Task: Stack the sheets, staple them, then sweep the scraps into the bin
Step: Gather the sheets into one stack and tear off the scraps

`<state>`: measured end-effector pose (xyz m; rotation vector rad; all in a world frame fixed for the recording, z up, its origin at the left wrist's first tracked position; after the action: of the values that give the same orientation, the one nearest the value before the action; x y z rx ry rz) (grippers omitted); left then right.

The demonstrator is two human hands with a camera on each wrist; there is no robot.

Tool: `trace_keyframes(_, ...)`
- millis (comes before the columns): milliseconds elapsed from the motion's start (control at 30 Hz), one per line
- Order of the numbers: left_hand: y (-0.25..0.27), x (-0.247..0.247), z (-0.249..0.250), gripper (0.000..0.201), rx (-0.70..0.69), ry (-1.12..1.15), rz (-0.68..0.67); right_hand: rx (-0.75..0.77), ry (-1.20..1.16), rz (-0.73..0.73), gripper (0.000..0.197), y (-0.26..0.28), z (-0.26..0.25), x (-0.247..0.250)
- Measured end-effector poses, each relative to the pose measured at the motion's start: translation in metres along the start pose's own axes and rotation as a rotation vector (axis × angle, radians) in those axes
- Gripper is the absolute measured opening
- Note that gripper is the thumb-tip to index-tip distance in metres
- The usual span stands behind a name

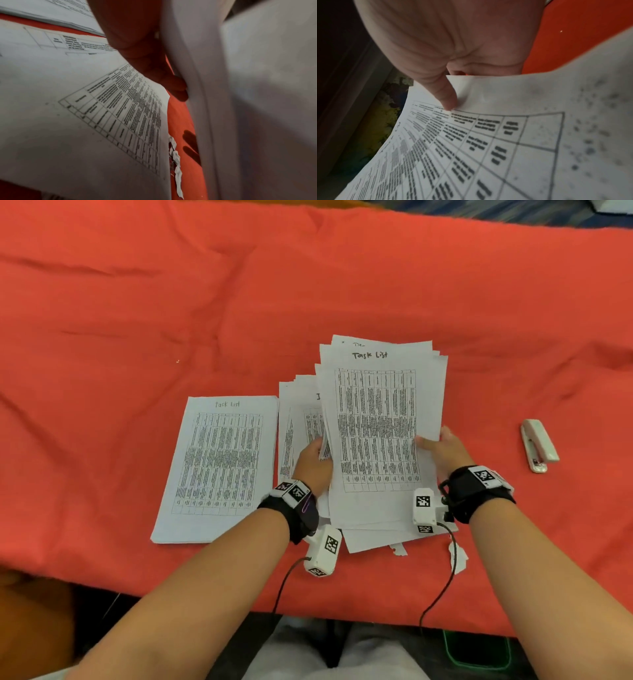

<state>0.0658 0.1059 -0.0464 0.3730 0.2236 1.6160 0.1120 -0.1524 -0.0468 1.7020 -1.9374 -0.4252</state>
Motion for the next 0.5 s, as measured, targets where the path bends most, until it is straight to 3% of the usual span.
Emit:
trace_keyframes(133, 0.001, -0.011, 0.004, 0.025, -0.061, -0.094, -0.034, 0.030, 0.123, 0.049, 0.073, -0.003, 0.003, 0.014)
trace_keyframes(233, -0.004, -0.012, -0.005, 0.017, -0.059, -0.316, -0.042, 0.051, 0.217, 0.091, 0.060, -0.001, 0.002, 0.032)
trace_keyframes(367, -0.019, 0.024, -0.018, 0.042, 0.048, -0.707, 0.194, 0.044, 0.153, 0.175, 0.045, -0.006, 0.012, 0.065)
trace_keyframes(500, -0.027, 0.038, -0.032, 0.075, 0.241, -0.786, 0.265, 0.013, 0.041, 0.220, 0.043, -0.005, 0.024, 0.086)
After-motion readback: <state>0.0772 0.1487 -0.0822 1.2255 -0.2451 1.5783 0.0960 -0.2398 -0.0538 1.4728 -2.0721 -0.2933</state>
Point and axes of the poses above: each hand's wrist, its own y-axis away from the middle knuckle, its own x-axis out of the back of the hand, z = x × y, the point moved 9 cm from there along -y, towards the middle knuckle, and after that the axes turned 2 degrees about -x, right-handed, at the moved point
